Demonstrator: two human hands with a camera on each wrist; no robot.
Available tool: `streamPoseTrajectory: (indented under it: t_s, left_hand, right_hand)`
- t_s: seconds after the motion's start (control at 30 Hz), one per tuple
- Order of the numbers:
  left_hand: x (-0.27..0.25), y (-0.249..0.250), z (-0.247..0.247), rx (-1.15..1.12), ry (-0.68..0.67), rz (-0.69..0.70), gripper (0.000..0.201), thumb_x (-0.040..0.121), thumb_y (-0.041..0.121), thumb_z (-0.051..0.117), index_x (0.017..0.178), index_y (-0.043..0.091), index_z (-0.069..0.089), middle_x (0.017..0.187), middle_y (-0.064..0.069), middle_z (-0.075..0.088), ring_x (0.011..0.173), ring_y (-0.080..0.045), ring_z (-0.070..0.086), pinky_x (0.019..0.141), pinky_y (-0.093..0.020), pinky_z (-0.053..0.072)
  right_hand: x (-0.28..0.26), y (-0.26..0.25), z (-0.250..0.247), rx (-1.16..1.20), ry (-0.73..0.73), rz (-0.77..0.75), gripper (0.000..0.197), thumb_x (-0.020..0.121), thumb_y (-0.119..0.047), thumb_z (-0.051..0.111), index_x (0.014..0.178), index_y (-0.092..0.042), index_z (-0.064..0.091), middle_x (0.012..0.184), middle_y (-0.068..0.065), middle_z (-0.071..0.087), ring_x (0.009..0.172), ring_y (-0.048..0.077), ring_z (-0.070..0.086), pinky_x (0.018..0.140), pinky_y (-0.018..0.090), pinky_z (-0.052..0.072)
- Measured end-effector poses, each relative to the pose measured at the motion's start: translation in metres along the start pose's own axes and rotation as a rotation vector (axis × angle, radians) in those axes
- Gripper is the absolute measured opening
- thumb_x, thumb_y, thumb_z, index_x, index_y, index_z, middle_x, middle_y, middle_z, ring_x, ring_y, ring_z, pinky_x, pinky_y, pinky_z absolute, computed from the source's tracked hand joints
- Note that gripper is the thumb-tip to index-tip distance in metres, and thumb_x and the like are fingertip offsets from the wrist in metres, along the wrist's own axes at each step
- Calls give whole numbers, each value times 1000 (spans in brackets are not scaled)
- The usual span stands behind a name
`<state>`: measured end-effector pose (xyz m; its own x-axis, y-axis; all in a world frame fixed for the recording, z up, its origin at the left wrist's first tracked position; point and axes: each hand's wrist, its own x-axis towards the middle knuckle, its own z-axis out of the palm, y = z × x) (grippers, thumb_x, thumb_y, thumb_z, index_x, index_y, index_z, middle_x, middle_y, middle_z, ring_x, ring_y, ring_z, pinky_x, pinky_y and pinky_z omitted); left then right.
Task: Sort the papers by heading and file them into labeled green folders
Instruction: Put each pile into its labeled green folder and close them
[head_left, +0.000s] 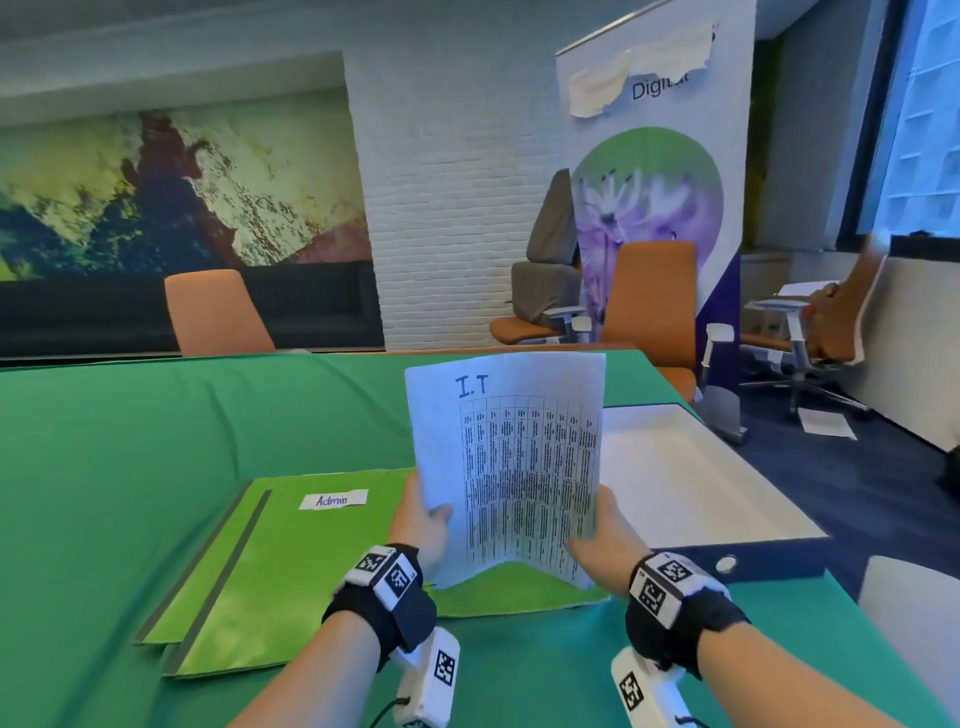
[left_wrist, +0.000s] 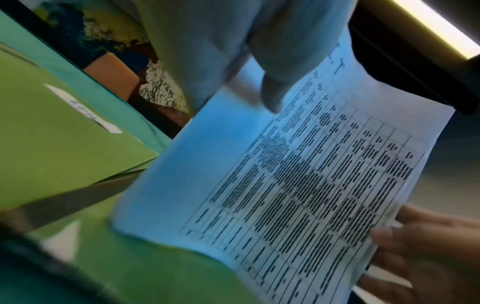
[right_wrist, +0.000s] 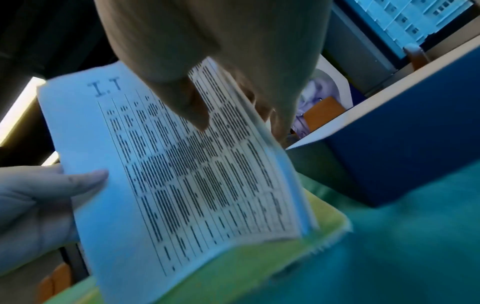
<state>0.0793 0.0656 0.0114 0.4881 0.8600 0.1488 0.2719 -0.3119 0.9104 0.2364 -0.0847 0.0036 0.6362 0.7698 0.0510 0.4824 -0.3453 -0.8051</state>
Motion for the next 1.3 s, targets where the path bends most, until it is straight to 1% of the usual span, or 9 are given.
streamPoseTrajectory:
  t_s: [0.17, 0.3, 0.37, 0.5, 0.57, 0.77, 1.03, 1.2, 1.3]
  left_hand:
    - [10, -7, -1, 23, -2, -59, 53, 94, 7, 48, 143, 12, 30, 145, -4, 39, 132, -27, 39, 109, -39, 32]
    - [16, 9, 4, 15, 51, -22, 32, 91, 13, 57, 119, 6, 45, 113, -15, 58, 90, -26, 58, 80, -41, 50]
    - [13, 9, 16, 94, -28, -65, 40, 88, 23, 63, 120, 8, 44, 100, -11, 56, 78, -23, 55, 68, -37, 50]
    - [8, -14, 45, 819, -447, 24, 69, 78, 46, 69, 134, 17, 41, 137, -4, 47, 120, -23, 50, 99, -32, 43]
    - [8, -24, 55, 990, -587, 114, 78, 72, 52, 71, 137, 22, 39, 145, -1, 40, 127, -24, 45, 106, -38, 39]
    - [16, -24, 55, 1149, -640, 212, 60, 80, 48, 62, 132, 26, 42, 133, -4, 52, 111, -25, 56, 92, -38, 50]
    - [7, -17, 50, 1329, -762, 340, 69, 77, 62, 54, 133, 24, 40, 131, -2, 52, 113, -28, 55, 92, -40, 49]
    - [-8, -3, 50, 1310, -756, 292, 33, 91, 37, 44, 108, 10, 54, 81, -5, 58, 75, -26, 55, 71, -34, 52]
    - [-9, 7, 43, 1134, -649, 259, 27, 95, 21, 36, 94, 5, 57, 78, -7, 55, 69, -24, 48, 69, -33, 47]
  right_hand:
    - [5, 16, 3, -154, 8, 38, 25, 94, -12, 48, 118, -14, 53, 117, 9, 63, 103, 26, 60, 90, 32, 48]
    - [8, 10, -35, -186, 170, -10, 14, 94, -10, 45, 101, -17, 55, 106, 12, 65, 95, 31, 60, 80, 34, 46]
    - [7, 13, -61, -201, 256, 34, 15, 91, -6, 44, 94, -18, 52, 97, 13, 63, 89, 33, 58, 76, 35, 46]
    - [7, 21, -96, -283, 285, 117, 22, 90, -6, 45, 105, -19, 52, 99, 11, 63, 90, 31, 60, 83, 41, 52]
    - [10, 23, -99, -364, 269, 134, 28, 88, -4, 45, 112, -18, 49, 100, 12, 63, 90, 31, 61, 83, 42, 53]
    - [23, 26, -94, -508, 277, 146, 28, 88, -5, 47, 114, -18, 46, 100, 9, 63, 88, 28, 62, 80, 41, 54]
    - [26, 24, -103, -591, 315, 156, 22, 87, -5, 51, 107, -13, 52, 104, 9, 62, 94, 26, 60, 84, 36, 51]
    - [18, 21, -101, -522, 324, 144, 21, 87, -5, 52, 105, -16, 53, 94, 4, 59, 88, 23, 58, 78, 34, 50]
    - [14, 13, -102, -483, 335, 116, 25, 84, -4, 54, 106, -17, 52, 97, 4, 60, 90, 23, 60, 83, 39, 53]
